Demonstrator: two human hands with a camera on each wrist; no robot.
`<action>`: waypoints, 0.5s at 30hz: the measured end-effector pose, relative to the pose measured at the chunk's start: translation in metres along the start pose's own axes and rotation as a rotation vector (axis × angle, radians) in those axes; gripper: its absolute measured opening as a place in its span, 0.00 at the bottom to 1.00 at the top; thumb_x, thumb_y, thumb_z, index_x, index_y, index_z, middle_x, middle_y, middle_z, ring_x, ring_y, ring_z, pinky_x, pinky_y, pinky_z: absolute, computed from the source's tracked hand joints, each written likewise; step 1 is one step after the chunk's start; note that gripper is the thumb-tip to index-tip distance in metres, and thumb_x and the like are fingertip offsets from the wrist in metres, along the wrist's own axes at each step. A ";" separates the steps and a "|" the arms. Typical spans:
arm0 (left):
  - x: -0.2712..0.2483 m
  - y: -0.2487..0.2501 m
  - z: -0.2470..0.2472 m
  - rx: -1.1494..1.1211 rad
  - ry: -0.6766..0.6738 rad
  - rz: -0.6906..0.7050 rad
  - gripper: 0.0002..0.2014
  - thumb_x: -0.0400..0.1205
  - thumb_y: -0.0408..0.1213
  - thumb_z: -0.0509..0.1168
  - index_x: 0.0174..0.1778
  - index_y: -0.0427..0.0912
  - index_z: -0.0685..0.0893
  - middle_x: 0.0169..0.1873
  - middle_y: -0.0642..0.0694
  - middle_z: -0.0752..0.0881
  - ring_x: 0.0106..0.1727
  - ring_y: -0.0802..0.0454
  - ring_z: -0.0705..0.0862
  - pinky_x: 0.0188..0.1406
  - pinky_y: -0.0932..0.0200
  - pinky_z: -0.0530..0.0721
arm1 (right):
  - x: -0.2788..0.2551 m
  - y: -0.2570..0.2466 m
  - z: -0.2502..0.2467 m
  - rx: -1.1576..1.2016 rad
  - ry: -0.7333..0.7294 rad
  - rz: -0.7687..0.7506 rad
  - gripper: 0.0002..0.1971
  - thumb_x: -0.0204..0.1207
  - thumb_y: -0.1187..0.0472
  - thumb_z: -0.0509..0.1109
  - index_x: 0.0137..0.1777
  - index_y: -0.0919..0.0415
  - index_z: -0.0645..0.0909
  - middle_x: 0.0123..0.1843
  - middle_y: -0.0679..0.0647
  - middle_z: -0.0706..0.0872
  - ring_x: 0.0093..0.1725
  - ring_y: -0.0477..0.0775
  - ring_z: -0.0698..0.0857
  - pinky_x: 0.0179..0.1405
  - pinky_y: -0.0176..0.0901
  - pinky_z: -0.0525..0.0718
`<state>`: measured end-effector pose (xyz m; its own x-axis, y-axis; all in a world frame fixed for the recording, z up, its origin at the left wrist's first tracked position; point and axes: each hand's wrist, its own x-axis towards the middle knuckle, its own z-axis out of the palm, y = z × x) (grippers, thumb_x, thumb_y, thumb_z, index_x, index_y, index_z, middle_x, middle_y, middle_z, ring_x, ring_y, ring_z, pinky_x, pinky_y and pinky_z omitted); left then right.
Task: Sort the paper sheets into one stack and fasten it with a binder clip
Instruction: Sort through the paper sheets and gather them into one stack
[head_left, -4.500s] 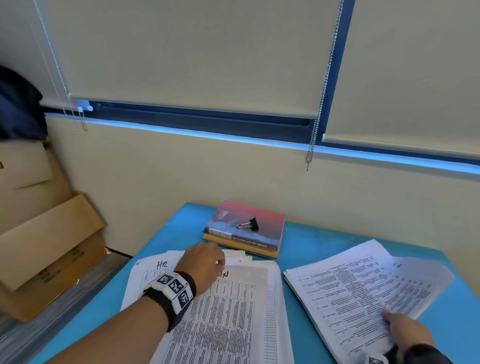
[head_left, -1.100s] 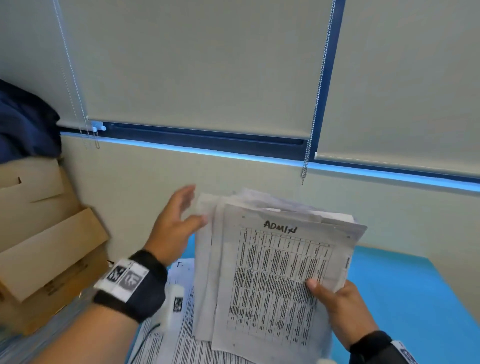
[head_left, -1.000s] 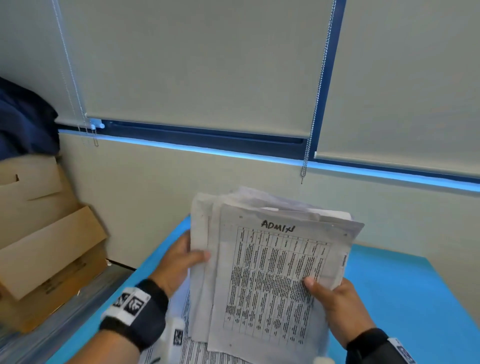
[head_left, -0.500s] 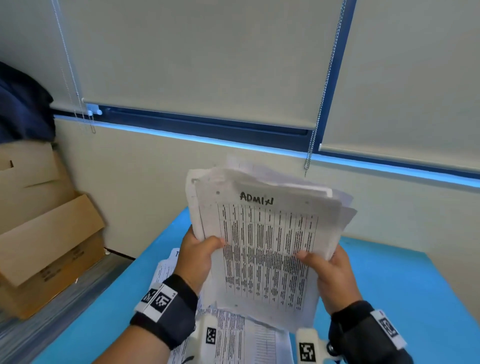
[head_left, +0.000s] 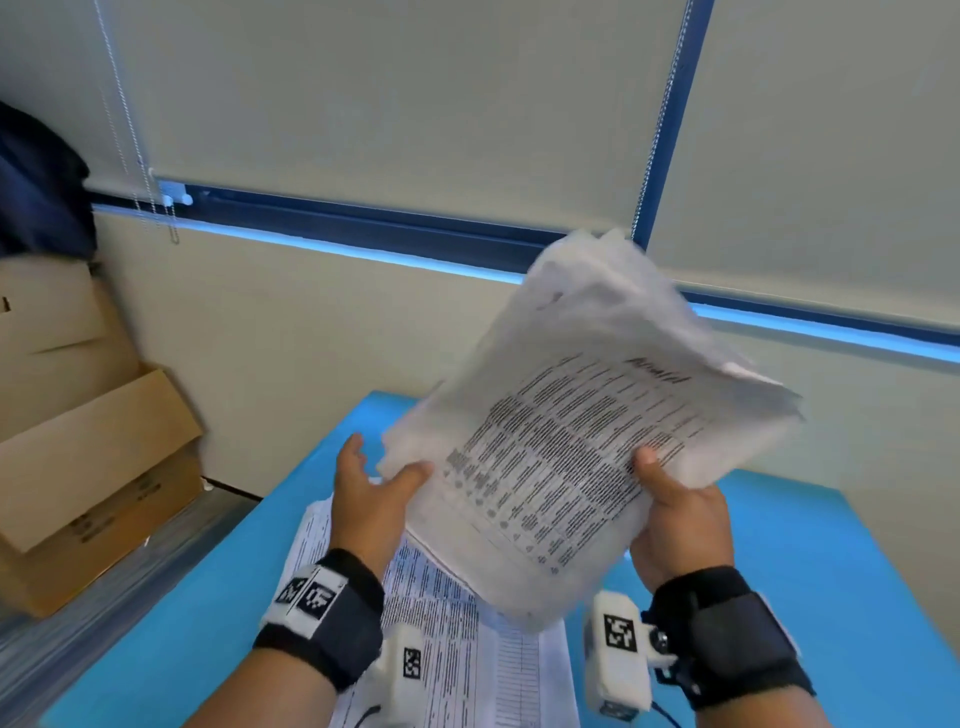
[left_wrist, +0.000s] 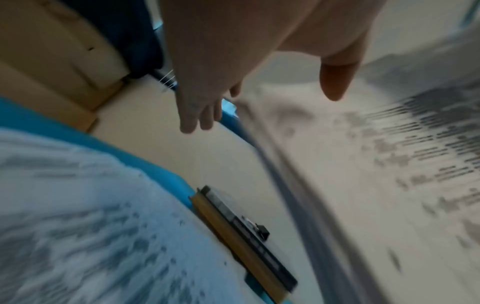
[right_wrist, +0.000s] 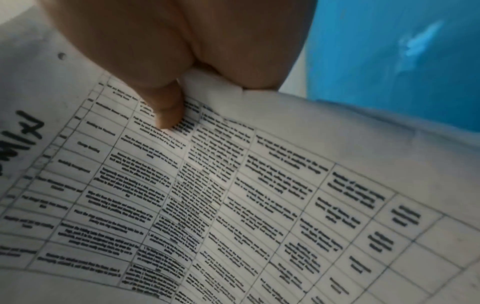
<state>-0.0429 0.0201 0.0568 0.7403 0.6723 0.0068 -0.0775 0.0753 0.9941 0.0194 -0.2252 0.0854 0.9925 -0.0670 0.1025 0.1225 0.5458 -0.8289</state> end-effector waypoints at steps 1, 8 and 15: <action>-0.008 -0.001 -0.002 -0.104 -0.054 -0.063 0.34 0.74 0.31 0.75 0.76 0.46 0.72 0.68 0.49 0.81 0.68 0.48 0.80 0.69 0.48 0.77 | 0.000 -0.001 0.001 0.112 -0.002 0.042 0.15 0.79 0.70 0.66 0.65 0.64 0.82 0.59 0.63 0.90 0.55 0.64 0.90 0.55 0.64 0.88; -0.024 0.011 -0.007 -0.402 -0.331 -0.190 0.22 0.75 0.21 0.68 0.66 0.36 0.83 0.61 0.36 0.88 0.63 0.36 0.86 0.68 0.34 0.79 | -0.005 0.019 -0.010 0.229 -0.021 0.243 0.15 0.81 0.69 0.63 0.65 0.62 0.83 0.60 0.60 0.90 0.58 0.62 0.89 0.57 0.63 0.87; 0.002 0.032 -0.047 -0.043 -0.248 -0.032 0.13 0.77 0.21 0.68 0.50 0.42 0.88 0.45 0.45 0.93 0.46 0.49 0.92 0.53 0.46 0.86 | 0.013 -0.001 -0.074 -0.235 -0.061 0.204 0.16 0.73 0.75 0.66 0.57 0.60 0.83 0.51 0.61 0.91 0.41 0.58 0.89 0.36 0.46 0.84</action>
<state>-0.0753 0.0586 0.0831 0.8837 0.4680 0.0067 -0.0757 0.1290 0.9888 0.0320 -0.2886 0.0470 0.9956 0.0783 -0.0517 -0.0751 0.3345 -0.9394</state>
